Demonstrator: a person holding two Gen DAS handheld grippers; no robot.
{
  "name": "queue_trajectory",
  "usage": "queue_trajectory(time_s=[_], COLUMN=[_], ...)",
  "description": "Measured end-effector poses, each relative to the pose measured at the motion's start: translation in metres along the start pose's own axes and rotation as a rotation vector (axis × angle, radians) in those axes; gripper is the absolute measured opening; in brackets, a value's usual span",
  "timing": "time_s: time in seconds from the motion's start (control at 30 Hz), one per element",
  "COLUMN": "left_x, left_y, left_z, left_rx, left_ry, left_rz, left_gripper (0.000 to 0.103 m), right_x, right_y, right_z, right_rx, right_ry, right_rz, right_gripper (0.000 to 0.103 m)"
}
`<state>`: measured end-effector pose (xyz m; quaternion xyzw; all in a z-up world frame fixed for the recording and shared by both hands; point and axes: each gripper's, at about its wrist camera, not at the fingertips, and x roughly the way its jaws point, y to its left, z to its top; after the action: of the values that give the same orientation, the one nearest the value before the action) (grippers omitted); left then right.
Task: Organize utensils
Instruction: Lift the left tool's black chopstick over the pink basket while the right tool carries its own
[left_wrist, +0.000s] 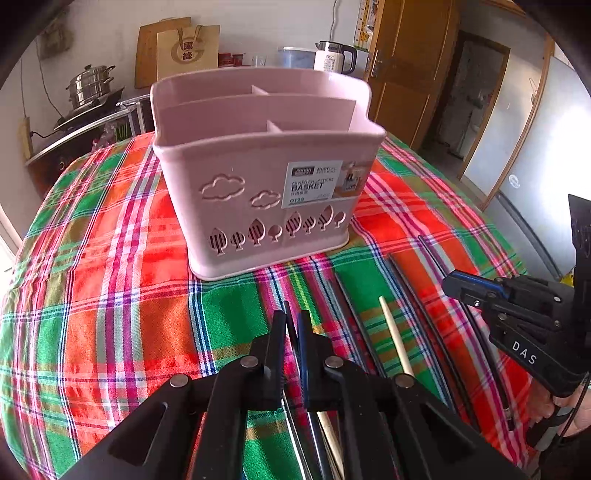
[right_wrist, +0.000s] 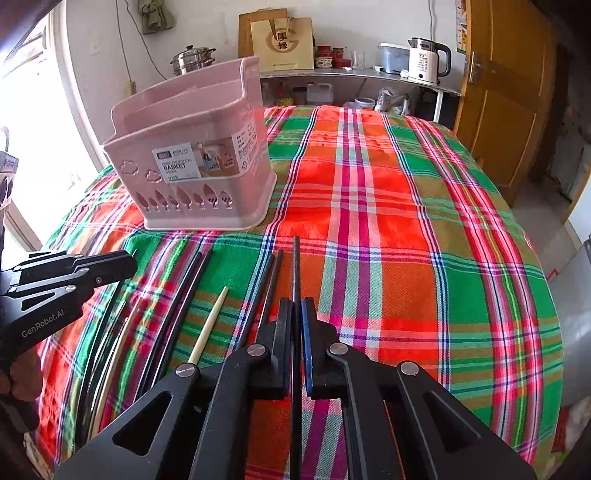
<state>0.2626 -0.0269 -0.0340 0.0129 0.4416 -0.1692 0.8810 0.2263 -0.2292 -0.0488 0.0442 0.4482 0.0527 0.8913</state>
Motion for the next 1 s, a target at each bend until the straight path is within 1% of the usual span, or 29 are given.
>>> queue_trajectory(time_s=[0.23,0.37,0.57,0.87,1.0], left_x=[-0.055,-0.087,-0.126,-0.165,-0.173], left_y=[-0.008,-0.012,-0.016,-0.019,-0.017], left_z=[0.018,0.027,0.035,0.039,0.049], left_rx=[0.009,0.026,0.034,0.04,0.037], left_ry=[-0.101,-0.153,-0.209,-0.258,-0.273], left_rz=[-0.05,-0.06,-0.072,-0.071,-0.068], left_gripper=[0.005,0.004,0.004,0.004,0.004], right_x=[-0.042,-0.067,-0.099,-0.13,-0.14], right_y=[0.001,0.002,0.006,0.012,0.017], right_z=[0.014,0.019,0.025,0.033,0.041], right_rx=[0.005,0.002,-0.014,-0.03,-0.042], right_ry=[-0.092,-0.141,-0.207,-0.271,-0.295], right_rz=[0.036,0.052,0.062,0.082,0.097], right_gripper=[0.005,0.005,0.005,0.005,0.005])
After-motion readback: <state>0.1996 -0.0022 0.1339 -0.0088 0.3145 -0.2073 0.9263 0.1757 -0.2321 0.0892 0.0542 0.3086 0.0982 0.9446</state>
